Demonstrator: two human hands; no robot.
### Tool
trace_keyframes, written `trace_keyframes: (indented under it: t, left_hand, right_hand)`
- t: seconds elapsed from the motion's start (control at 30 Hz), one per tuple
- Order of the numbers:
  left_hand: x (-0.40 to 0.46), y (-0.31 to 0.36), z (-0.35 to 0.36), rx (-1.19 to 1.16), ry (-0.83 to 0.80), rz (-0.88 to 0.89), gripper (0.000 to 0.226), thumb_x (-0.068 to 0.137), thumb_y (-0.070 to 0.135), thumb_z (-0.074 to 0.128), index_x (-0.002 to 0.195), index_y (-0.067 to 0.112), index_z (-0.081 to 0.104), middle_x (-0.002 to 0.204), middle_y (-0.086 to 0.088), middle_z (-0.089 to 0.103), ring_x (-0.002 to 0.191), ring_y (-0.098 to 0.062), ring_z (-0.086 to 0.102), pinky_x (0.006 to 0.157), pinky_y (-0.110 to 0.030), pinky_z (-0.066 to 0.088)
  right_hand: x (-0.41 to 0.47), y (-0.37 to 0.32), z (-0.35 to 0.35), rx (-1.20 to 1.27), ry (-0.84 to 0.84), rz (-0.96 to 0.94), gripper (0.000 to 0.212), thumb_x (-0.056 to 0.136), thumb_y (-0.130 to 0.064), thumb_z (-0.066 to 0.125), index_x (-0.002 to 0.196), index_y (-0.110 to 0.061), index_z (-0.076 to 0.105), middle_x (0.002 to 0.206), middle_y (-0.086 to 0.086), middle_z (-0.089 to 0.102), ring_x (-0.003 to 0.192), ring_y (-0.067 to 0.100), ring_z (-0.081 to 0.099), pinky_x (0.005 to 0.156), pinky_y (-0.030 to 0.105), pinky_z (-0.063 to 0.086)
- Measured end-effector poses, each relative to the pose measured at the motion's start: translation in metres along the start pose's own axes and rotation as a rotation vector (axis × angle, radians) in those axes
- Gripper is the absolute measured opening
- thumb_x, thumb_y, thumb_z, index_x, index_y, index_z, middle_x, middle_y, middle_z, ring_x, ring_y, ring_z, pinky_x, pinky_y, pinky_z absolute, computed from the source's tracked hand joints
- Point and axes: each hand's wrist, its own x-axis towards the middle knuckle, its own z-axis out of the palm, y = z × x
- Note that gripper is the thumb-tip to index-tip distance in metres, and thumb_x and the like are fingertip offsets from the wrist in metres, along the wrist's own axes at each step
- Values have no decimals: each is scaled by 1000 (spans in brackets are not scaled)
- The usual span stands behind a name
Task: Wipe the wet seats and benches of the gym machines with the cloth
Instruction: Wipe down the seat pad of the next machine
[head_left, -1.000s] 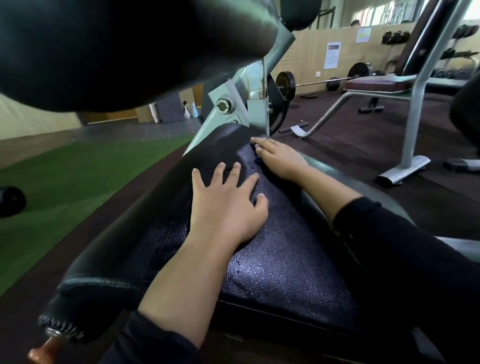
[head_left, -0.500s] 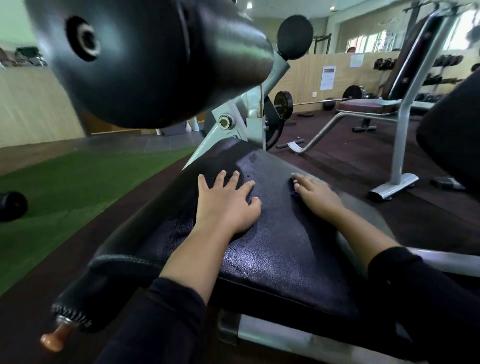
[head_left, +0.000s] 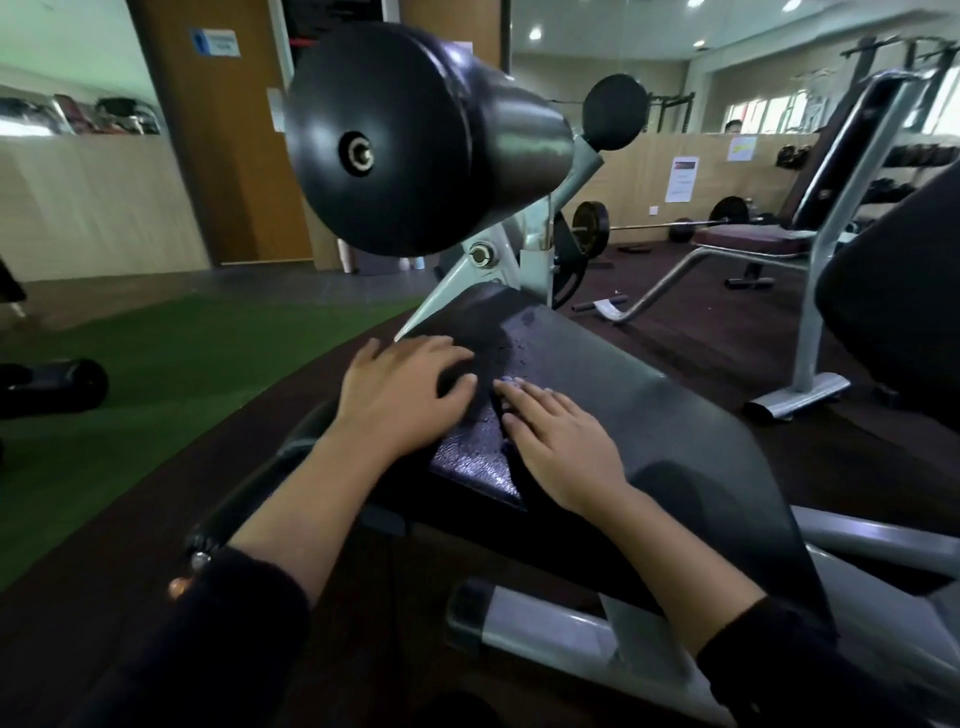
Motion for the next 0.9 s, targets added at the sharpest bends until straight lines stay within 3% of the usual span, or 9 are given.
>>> trace_keyframes:
  t: [0.13, 0.27, 0.53, 0.67, 0.77, 0.9]
  left_hand:
    - [-24, -51, -12, -78, 66, -199, 43, 95, 53, 41, 132, 37, 55, 141, 11, 51, 131, -16, 46, 110, -42, 33]
    - [-37, -62, -4, -433, -37, -407, 37, 95, 53, 44, 130, 45, 55, 136, 10, 57, 127, -19, 50, 105, -35, 39]
    - [-41, -58, -6, -494, -52, -452, 37, 100, 45, 35, 134, 46, 51, 139, 5, 54, 131, -25, 45, 104, -30, 32]
    - [-39, -59, -4, -460, -77, -470, 41, 102, 41, 28, 135, 43, 51, 140, 1, 53, 130, -29, 45, 101, -32, 32]
    - [-39, -58, -4, -483, -71, -506, 44, 103, 40, 24, 128, 31, 59, 132, -7, 59, 123, -32, 49, 92, -33, 33]
    - [-39, -61, 0, -485, -46, -465, 44, 103, 40, 22, 127, 33, 59, 132, -1, 60, 123, -28, 50, 87, -31, 30]
  right_hand:
    - [-2, -1, -2, 15, 26, 19, 49, 93, -57, 18, 141, -52, 26, 150, -22, 30, 141, 5, 25, 117, 30, 21]
    - [-3, -2, -7, 34, 7, 42, 44, 98, -50, 28, 142, -52, 25, 151, -22, 28, 142, 5, 23, 117, 28, 17]
    - [26, -25, -7, 41, -61, 75, 45, 100, -46, 24, 146, -43, 25, 154, -16, 24, 143, 11, 20, 117, 29, 14]
    - [52, -84, 11, 51, -42, -129, 53, 94, -48, 17, 143, -38, 33, 150, -11, 36, 140, 15, 30, 116, 36, 21]
    - [35, -120, 16, 36, 26, -219, 49, 97, -43, 23, 142, -33, 38, 146, -8, 43, 137, 19, 34, 113, 41, 26]
    - [-9, -94, 5, -93, 105, -386, 50, 99, -40, 20, 145, -27, 35, 147, -6, 42, 136, 16, 36, 114, 37, 28]
